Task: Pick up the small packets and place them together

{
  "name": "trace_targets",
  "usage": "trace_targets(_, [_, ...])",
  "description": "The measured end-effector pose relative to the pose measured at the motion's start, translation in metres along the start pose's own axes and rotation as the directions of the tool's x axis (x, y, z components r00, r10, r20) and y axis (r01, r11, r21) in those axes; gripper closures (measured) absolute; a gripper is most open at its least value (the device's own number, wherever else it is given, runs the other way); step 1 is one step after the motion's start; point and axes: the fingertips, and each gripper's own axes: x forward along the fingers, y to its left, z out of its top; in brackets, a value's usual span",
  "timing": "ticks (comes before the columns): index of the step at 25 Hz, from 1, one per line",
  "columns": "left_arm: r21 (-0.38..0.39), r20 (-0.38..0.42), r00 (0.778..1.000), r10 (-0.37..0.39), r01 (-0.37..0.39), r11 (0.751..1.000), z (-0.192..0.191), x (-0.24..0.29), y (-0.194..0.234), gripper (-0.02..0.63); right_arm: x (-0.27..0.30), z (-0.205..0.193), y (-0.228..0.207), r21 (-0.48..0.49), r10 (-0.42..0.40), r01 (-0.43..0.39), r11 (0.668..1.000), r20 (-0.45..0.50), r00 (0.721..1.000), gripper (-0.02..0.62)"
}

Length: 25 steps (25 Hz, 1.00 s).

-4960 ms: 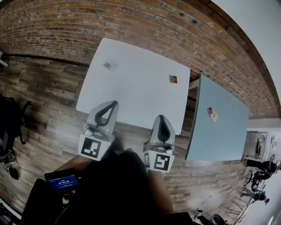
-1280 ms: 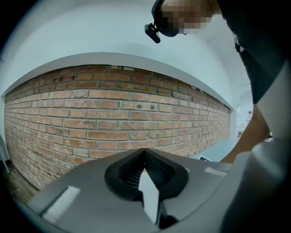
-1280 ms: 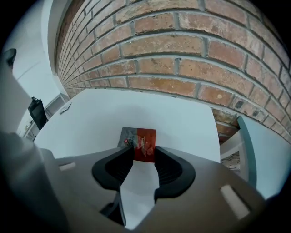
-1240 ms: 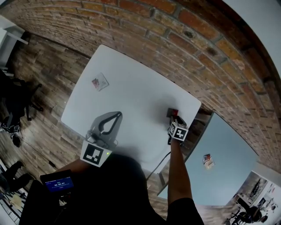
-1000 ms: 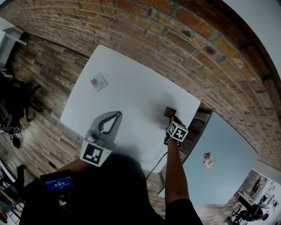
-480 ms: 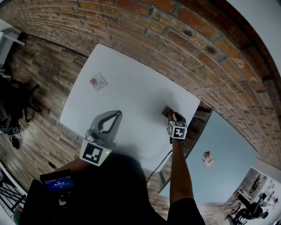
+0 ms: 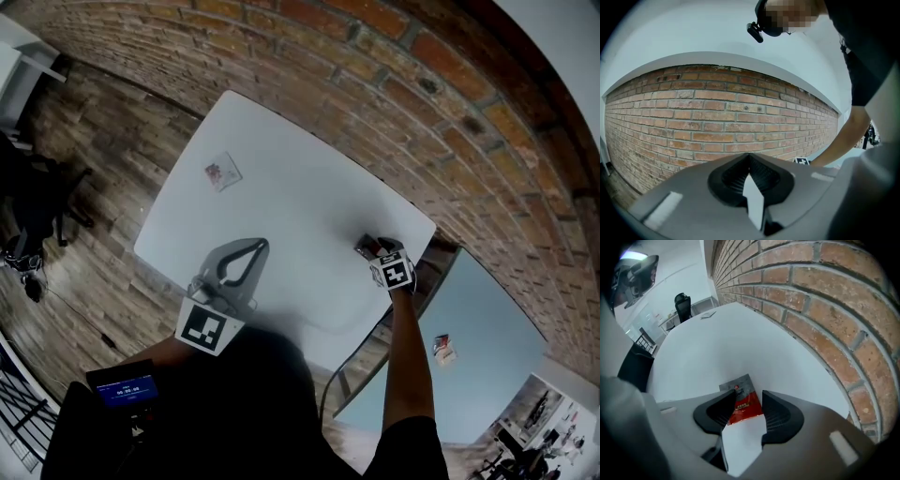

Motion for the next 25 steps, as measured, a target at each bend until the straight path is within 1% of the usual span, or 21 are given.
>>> trace_targets(2, [-0.003,-0.006,1.000,0.002,-0.002,1.000,-0.002,-0.001,0.000,0.606,0.002,-0.002,0.003,-0.005,0.030,-0.030,1.000,-0.015,0.999,0.423])
trace_targets(4, [-0.007,-0.005,1.000,0.004,-0.004,1.000,-0.002,-0.001,0.000,0.606,0.001,-0.002,0.003,0.029,0.032,-0.031,0.999,-0.015,0.999,0.424])
trace_targets(6, [-0.004,-0.003,1.000,0.000,0.000,1.000,-0.001,0.000,-0.001,0.606,-0.001,-0.005,0.000,0.117,0.009,-0.008,0.993,-0.010,1.000,0.426])
trace_targets(7, [-0.002,-0.005,1.000,-0.004,0.004,1.000,-0.001,0.001,-0.003,0.606,-0.003,-0.007,-0.002,0.178,-0.005,0.006,0.984,-0.005,1.000,0.435])
trace_targets(9, [0.007,-0.007,1.000,-0.015,0.015,1.000,-0.001,0.003,-0.006,0.606,-0.007,-0.012,-0.003,0.296,-0.026,0.019,0.955,0.017,1.000,0.448])
trace_targets(10, [0.015,-0.008,1.000,-0.022,0.022,1.000,-0.001,0.004,-0.008,0.606,-0.010,-0.015,-0.002,0.333,-0.030,0.017,0.943,0.033,0.999,0.451])
trace_targets(11, [0.033,-0.013,0.999,-0.032,0.032,0.999,0.000,0.005,-0.010,0.606,-0.012,-0.016,0.000,0.343,-0.030,0.012,0.939,0.046,0.998,0.454])
trace_targets(12, [0.065,-0.025,0.999,-0.048,0.050,0.997,0.000,0.005,-0.014,0.606,-0.014,-0.018,0.003,0.328,-0.026,0.007,0.944,0.054,0.998,0.454])
trace_targets(14, [0.133,-0.055,0.995,-0.085,0.091,0.987,-0.002,0.004,-0.022,0.606,-0.018,-0.021,0.008,0.269,-0.015,0.000,0.963,0.054,0.998,0.454])
trace_targets(15, [0.143,-0.059,0.994,-0.095,0.103,0.984,-0.002,0.004,-0.024,0.606,-0.019,-0.022,0.009,0.248,-0.008,-0.005,0.969,0.052,0.999,0.453])
trace_targets(20, [0.123,-0.063,0.993,-0.103,0.111,0.986,-0.006,0.004,-0.029,0.606,-0.013,-0.022,0.011,0.197,0.050,-0.055,0.979,0.033,0.998,0.383])
trace_targets(23, [0.116,-0.058,0.994,-0.097,0.104,0.988,-0.006,0.002,-0.026,0.606,-0.007,-0.022,0.011,0.140,0.043,-0.040,0.989,-0.016,0.999,0.384])
trace_targets(25, [0.124,-0.060,0.994,-0.090,0.097,0.988,-0.005,0.000,-0.023,0.606,-0.007,-0.024,0.012,0.107,0.042,-0.037,0.994,-0.045,0.998,0.413])
